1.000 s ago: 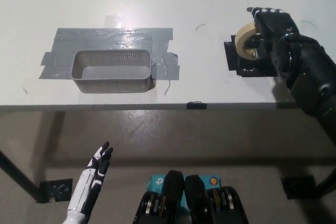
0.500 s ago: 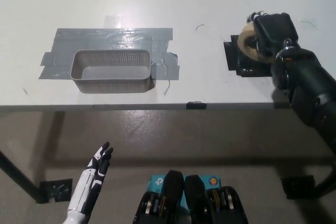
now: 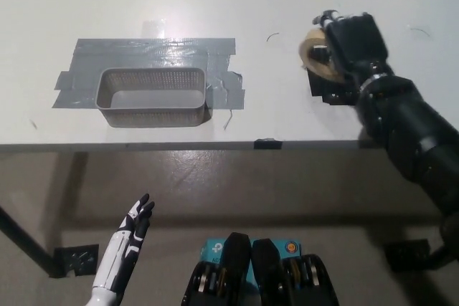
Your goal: The robot picks the tape placed on the black area with right hand and places it in the small grey container.
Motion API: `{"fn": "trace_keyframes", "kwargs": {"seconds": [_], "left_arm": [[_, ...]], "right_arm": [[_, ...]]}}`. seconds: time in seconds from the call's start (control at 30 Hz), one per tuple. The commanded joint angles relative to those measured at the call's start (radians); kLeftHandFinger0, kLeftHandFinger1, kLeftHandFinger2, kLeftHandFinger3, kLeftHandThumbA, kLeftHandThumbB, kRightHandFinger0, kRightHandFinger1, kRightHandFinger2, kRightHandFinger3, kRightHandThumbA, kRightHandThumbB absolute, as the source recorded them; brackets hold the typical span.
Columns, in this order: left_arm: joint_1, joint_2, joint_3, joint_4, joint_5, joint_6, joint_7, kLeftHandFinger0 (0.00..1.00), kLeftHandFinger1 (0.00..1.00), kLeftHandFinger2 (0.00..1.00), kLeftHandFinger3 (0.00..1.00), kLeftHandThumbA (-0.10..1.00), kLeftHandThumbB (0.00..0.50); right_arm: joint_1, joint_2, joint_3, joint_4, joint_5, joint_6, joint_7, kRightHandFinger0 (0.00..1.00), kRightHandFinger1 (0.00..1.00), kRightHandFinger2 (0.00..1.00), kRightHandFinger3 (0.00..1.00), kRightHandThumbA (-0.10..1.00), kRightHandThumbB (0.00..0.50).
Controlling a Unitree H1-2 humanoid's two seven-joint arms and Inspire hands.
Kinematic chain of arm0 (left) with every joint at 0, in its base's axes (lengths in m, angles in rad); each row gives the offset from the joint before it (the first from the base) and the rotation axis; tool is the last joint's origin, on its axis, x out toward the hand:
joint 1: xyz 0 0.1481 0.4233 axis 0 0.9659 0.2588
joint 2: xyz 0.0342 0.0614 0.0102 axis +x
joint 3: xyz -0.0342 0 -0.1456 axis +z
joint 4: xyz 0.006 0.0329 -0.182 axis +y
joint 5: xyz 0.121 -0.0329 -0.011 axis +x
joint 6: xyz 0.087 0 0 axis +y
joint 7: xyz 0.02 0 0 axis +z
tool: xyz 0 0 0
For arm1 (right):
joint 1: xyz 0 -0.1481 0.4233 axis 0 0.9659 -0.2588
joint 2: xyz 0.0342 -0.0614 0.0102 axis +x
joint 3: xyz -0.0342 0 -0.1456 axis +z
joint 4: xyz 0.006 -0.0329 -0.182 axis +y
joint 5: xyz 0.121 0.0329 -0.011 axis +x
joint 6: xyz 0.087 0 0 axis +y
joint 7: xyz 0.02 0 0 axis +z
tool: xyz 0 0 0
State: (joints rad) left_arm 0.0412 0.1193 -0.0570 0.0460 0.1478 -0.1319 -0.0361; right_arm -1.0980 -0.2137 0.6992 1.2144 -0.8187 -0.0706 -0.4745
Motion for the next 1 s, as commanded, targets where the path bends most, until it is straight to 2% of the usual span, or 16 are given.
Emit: {"fn": "trace_keyframes", "kwargs": {"seconds": [0.0, 0.07, 0.17, 0.2, 0.23, 0.3, 0.33, 0.43, 0.5, 0.57, 0.67, 0.73, 0.8, 0.87, 0.93, 0.97], "left_arm": [[-0.006, 0.006, -0.003, -0.035, 0.008, -0.024, 0.001, 1.00, 1.00, 1.00, 1.00, 1.00, 0.093], [-0.001, 0.002, -0.008, -0.032, 0.006, -0.031, -0.001, 1.00, 1.00, 1.00, 1.00, 1.00, 0.087], [0.028, -0.002, -0.015, -0.043, 0.001, -0.033, -0.004, 1.00, 1.00, 1.00, 1.00, 1.00, 0.067], [0.027, 0.001, -0.016, -0.045, 0.004, -0.030, -0.006, 1.00, 1.00, 1.00, 1.00, 1.00, 0.060], [0.027, 0.000, -0.019, -0.052, 0.012, -0.022, -0.003, 1.00, 1.00, 1.00, 1.00, 1.00, 0.057], [0.029, -0.003, -0.023, -0.046, 0.017, -0.034, 0.004, 1.00, 1.00, 1.00, 1.00, 1.00, 0.055], [0.034, -0.005, -0.024, -0.046, 0.024, -0.037, 0.010, 0.99, 1.00, 1.00, 1.00, 1.00, 0.060], [0.033, -0.002, -0.027, -0.047, 0.027, -0.037, 0.009, 0.98, 1.00, 1.00, 1.00, 1.00, 0.050], [0.030, 0.000, -0.031, -0.041, 0.027, -0.048, 0.007, 0.99, 1.00, 1.00, 1.00, 1.00, 0.060], [0.030, -0.001, -0.031, -0.053, 0.018, -0.027, -0.002, 1.00, 1.00, 1.00, 1.00, 1.00, 0.082], [0.025, -0.004, -0.042, -0.054, 0.028, -0.023, -0.004, 1.00, 1.00, 1.00, 1.00, 1.00, 0.098], [0.016, -0.004, -0.047, -0.048, 0.037, -0.030, 0.000, 1.00, 1.00, 1.00, 1.00, 1.00, 0.097], [0.019, -0.002, -0.052, -0.058, 0.035, -0.015, -0.007, 1.00, 1.00, 1.00, 1.00, 1.00, 0.097], [0.019, -0.004, -0.057, -0.056, 0.035, -0.020, -0.009, 1.00, 1.00, 1.00, 1.00, 1.00, 0.099], [0.019, -0.002, -0.061, -0.061, 0.034, -0.014, -0.013, 1.00, 1.00, 1.00, 1.00, 1.00, 0.098], [0.018, 0.001, -0.063, -0.065, 0.034, -0.010, -0.015, 1.00, 1.00, 1.00, 1.00, 1.00, 0.098]], "right_arm": [[-0.169, 0.067, 0.016, -0.072, -0.062, -0.086, -0.222, 0.00, 0.20, 0.60, 0.39, -0.10, 0.257], [-0.181, 0.106, 0.016, -0.073, -0.062, -0.063, -0.203, 0.00, 0.21, 0.62, 0.37, -0.10, 0.256], [-0.183, 0.167, 0.030, -0.050, -0.078, -0.028, -0.203, 0.00, 0.12, 0.55, 0.25, -0.10, 0.267], [-0.195, 0.191, 0.048, -0.021, -0.093, -0.019, -0.222, 0.00, 0.08, 0.52, 0.26, -0.10, 0.291], [-0.206, 0.226, 0.052, 0.011, -0.086, -0.015, -0.221, 0.00, 0.07, 0.51, 0.32, -0.10, 0.291], [-0.214, 0.268, 0.063, 0.054, -0.087, -0.010, -0.236, 0.00, 0.01, 0.45, 0.32, -0.10, 0.277], [-0.219, 0.300, 0.065, 0.073, -0.081, -0.009, -0.216, 0.00, 0.01, 0.46, 0.41, -0.10, 0.286], [-0.231, 0.349, 0.073, 0.112, -0.078, -0.018, -0.218, 0.00, 0.02, 0.45, 0.26, -0.10, 0.283], [-0.240, 0.382, 0.066, 0.132, -0.063, -0.025, -0.188, 0.00, 0.02, 0.45, 0.29, -0.10, 0.280], [-0.253, 0.418, 0.070, 0.148, -0.063, -0.003, -0.163, 0.00, 0.00, 0.38, 0.47, -0.10, 0.308], [-0.260, 0.446, 0.082, 0.161, -0.073, 0.004, -0.190, 0.00, 0.00, 0.23, 0.48, -0.10, 0.357], [-0.266, 0.455, 0.081, 0.169, -0.068, 0.000, -0.177, 0.00, 0.00, 0.24, 0.47, -0.10, 0.346], [-0.264, 0.466, 0.081, 0.175, -0.064, -0.017, -0.176, 0.00, 0.00, 0.26, 0.35, -0.10, 0.326], [-0.261, 0.475, 0.074, 0.180, -0.055, -0.007, -0.149, 0.00, 0.00, 0.30, 0.40, -0.10, 0.320], [-0.259, 0.472, 0.068, 0.183, -0.048, -0.012, -0.139, 0.00, 0.00, 0.28, 0.34, -0.10, 0.320], [-0.260, 0.469, 0.067, 0.188, -0.046, -0.006, -0.120, 0.00, 0.00, 0.30, 0.38, -0.10, 0.317]]}}
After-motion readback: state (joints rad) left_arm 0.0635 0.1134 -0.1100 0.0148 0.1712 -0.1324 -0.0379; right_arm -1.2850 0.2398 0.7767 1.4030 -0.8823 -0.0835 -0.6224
